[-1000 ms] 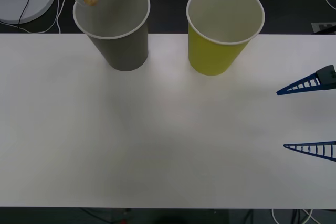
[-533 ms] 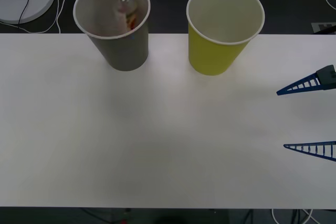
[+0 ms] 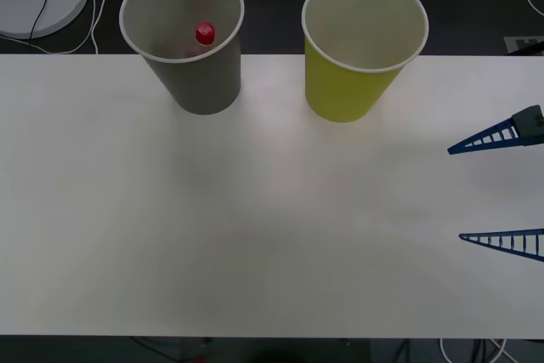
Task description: Put the can into the green bin and the plastic bottle into the gray bin
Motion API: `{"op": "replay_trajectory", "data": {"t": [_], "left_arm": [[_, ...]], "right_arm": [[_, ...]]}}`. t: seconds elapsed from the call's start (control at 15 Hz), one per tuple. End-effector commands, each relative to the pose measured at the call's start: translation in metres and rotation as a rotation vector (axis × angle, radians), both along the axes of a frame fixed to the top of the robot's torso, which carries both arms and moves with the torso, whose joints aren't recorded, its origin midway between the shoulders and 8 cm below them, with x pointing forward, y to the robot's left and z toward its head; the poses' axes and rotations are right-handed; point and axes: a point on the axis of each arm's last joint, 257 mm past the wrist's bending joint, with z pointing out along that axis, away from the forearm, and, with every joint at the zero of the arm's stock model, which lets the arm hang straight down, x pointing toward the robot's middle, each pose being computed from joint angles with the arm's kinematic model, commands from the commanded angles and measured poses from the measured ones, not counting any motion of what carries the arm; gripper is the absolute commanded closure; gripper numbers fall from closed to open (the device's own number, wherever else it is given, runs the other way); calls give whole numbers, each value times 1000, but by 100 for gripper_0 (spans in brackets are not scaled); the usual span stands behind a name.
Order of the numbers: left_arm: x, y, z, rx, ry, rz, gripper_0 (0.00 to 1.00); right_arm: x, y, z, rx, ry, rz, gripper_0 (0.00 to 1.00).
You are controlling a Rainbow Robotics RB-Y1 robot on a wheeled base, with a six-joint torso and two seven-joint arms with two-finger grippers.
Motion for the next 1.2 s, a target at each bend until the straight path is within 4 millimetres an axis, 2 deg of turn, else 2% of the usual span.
{"op": "replay_trajectory", "data": {"t": [0.07, 0.33, 0.53, 0.93, 1.2], "left_arm": [[0, 4, -3, -9, 4, 2, 0], [-1, 17, -14, -35, -15, -26, 0], [-11, 29, -19, -47, -17, -48, 0], [-44, 65, -27, -77, -16, -87, 0], [-71, 83, -43, -111, -27, -121, 0]], "right_arm": [[0, 0, 0, 0, 0, 0, 0], [0, 0, 0, 0, 0, 0, 0], [0, 0, 0, 0, 0, 0, 0], [0, 0, 0, 0, 0, 0, 0], [0, 0, 0, 0, 0, 0, 0]]}}
